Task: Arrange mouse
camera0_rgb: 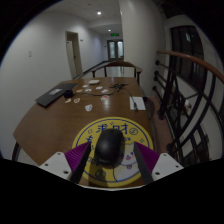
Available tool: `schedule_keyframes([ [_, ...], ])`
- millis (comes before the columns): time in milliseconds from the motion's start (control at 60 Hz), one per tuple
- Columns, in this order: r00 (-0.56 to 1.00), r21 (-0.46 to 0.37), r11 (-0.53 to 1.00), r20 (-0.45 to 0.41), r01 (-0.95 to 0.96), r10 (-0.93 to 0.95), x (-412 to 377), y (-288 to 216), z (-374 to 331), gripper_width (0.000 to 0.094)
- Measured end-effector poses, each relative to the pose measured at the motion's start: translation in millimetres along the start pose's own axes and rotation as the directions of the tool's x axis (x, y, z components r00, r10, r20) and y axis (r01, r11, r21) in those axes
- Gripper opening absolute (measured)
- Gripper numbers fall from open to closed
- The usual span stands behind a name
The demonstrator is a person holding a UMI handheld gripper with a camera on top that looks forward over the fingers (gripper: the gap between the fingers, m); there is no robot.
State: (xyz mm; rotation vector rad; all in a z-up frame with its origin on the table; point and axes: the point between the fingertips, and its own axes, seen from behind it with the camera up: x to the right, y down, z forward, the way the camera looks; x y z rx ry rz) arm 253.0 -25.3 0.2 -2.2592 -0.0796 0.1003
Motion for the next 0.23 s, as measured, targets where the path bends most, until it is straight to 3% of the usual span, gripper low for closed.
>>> schedule_keyframes([
  [233, 1.000, 0.060, 0.998, 0.020, 0.001, -0.002, 24, 27, -93, 0.0848],
])
